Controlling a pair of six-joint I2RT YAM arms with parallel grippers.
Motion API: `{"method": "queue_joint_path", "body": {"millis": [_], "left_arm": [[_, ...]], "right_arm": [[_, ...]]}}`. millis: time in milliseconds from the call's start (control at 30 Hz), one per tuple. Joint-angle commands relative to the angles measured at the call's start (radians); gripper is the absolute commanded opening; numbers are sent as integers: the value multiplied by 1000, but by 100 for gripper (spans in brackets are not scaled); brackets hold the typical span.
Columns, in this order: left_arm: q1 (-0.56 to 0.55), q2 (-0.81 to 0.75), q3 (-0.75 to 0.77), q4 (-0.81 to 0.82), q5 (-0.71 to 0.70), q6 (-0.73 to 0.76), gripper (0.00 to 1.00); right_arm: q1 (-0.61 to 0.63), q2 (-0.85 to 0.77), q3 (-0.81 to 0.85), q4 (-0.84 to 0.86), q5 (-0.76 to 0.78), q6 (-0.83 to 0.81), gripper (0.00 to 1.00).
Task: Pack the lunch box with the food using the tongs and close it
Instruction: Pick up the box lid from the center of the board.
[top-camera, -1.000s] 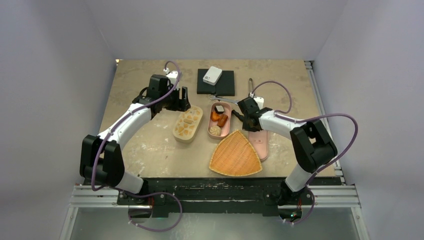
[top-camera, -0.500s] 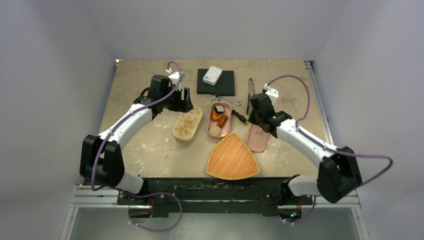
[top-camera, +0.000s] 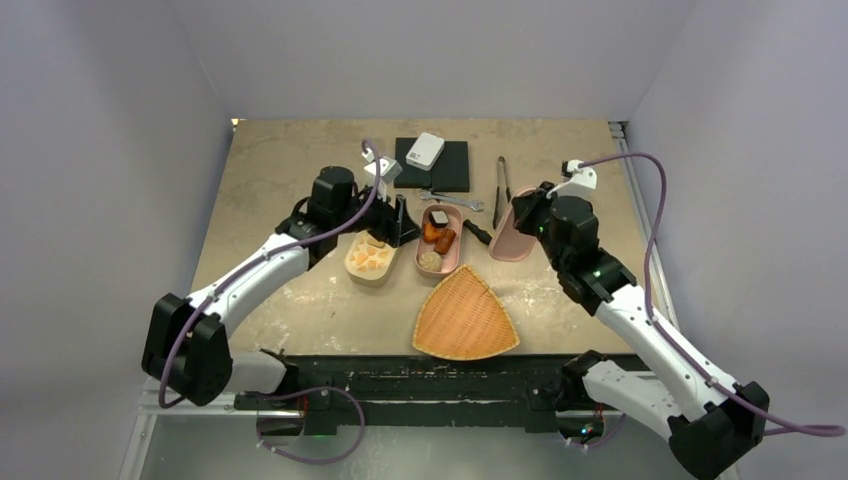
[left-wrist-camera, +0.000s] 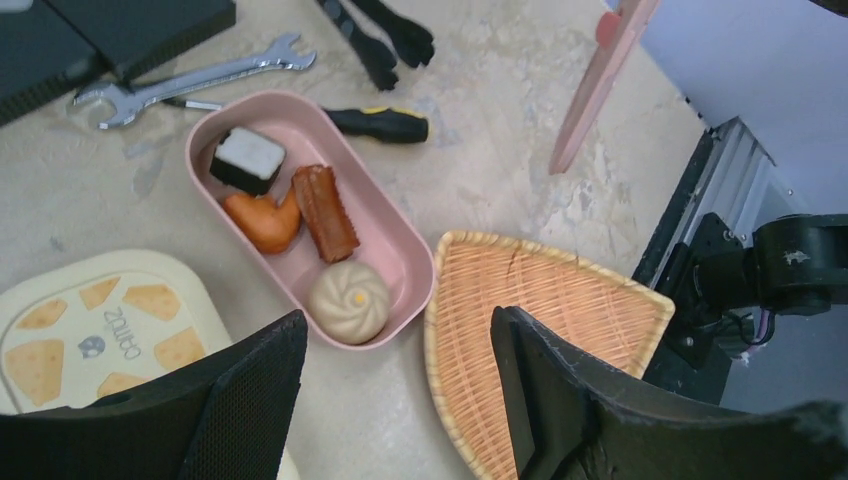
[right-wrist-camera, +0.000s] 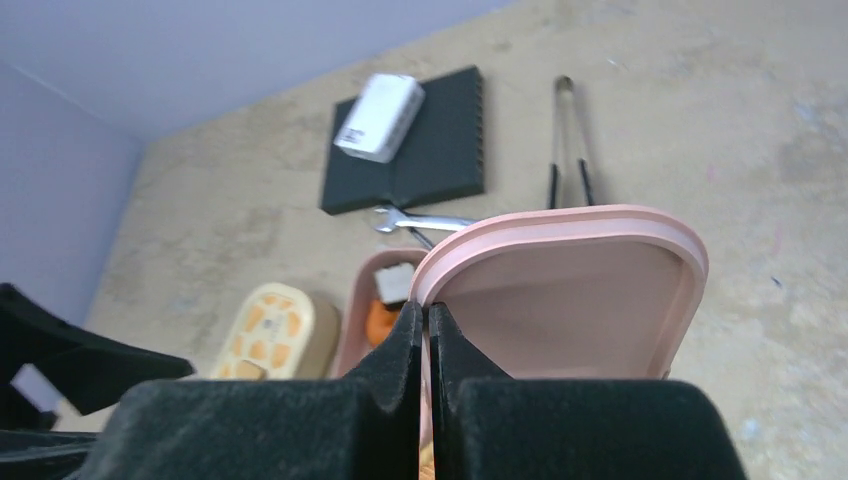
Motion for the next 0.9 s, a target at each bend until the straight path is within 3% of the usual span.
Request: {"method": "queue_joint_path", "body": {"millis": [0,267,433,667,767,867], "left_arm": [[-94,-97,-45,174,-104,-45,68],[-401,-42,-86,278,-568,-96,72],[-465,-2,-77,282,-685,-91,71],[-529,-4,-86,269,-773,-67,31],[-559,-11,-99,288,-789,-45,4],[-595,-8,-92,280,-867,-13,0]], "right_arm": [[-3,-31,1,179,-113,9,0],[40,69,15,387,-389,154,0],[61,87,42,398,-430,158,0],[62,70,22,382,-411,158,0],[63,78,20,376,-406,164,0],[62,101,39,334,-381,182,0]]}}
